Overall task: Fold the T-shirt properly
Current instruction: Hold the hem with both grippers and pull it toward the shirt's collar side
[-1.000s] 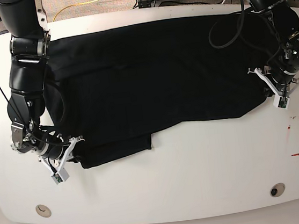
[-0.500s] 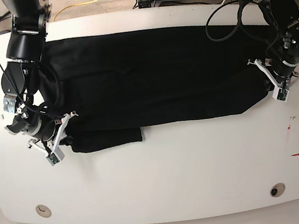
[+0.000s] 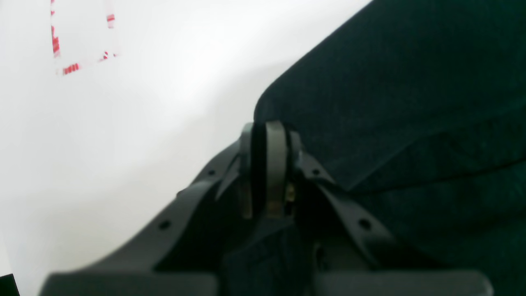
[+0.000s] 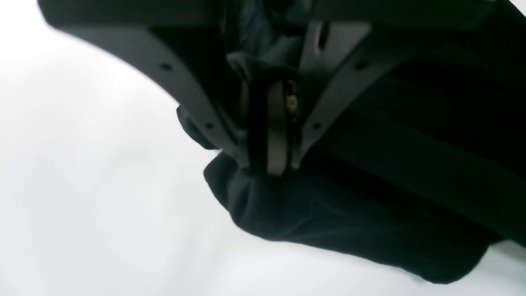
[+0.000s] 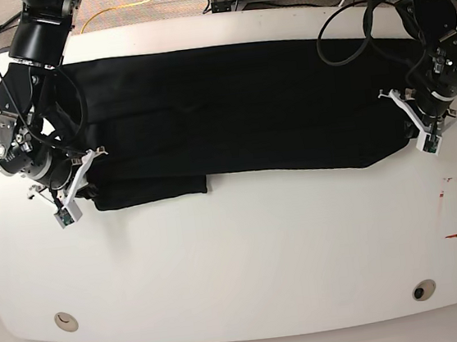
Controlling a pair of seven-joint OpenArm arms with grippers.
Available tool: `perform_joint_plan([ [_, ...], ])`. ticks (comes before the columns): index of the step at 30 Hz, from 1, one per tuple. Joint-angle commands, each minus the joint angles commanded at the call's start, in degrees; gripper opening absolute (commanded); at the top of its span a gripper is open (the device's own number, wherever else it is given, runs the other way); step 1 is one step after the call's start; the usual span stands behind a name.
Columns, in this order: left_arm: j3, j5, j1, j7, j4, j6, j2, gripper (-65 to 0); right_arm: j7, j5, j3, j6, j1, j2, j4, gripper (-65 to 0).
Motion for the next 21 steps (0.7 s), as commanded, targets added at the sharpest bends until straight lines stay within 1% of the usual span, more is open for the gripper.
perform_joint_plan([
  [7, -0.62, 0.44, 0.09, 0.18, -0.18, 0.0, -0.26, -65.0, 0.0, 0.0, 0.26, 0.0, -3.08, 0.0, 1.76, -65.0],
  [9, -1.23, 0.44, 0.79, 0.18, -0.18, 0.0, -1.32, -65.0, -0.09, 0.0, 1.67, 0.0, -4.57, -0.09, 2.9, -65.0],
  [11, -1.76, 0.44, 0.97, 0.09, -0.79, 0.0, -1.49, -65.0, -0.18, 0.0, 2.64, 0.0, -5.98, -0.26, 4.04, -65.0],
  [13, -1.76, 0.44, 0.97, 0.09, -1.85, 0.0, -1.49, -65.0, -1.41, 0.0, 2.99, 0.0, -6.68, -0.7, 4.66, -65.0],
  [16, -1.76, 0.35, 0.79, -0.09, -4.13, 0.0, -1.49, -65.0, -5.01, 0.0, 3.16, 0.0, -7.82, -1.05, 6.07, -65.0],
  [19, -1.76, 0.35, 0.7, -0.09, -4.84, 0.0, -1.49, -65.0, -6.59, 0.0, 3.16, 0.0, -10.02, -1.32, 8.09, -65.0],
  [21, -1.76, 0.35, 0.7, -0.09, -4.84, 0.0, -1.49, -65.0, -6.68, 0.0, 3.16, 0.0, -11.87, -1.32, 9.41, -65.0],
])
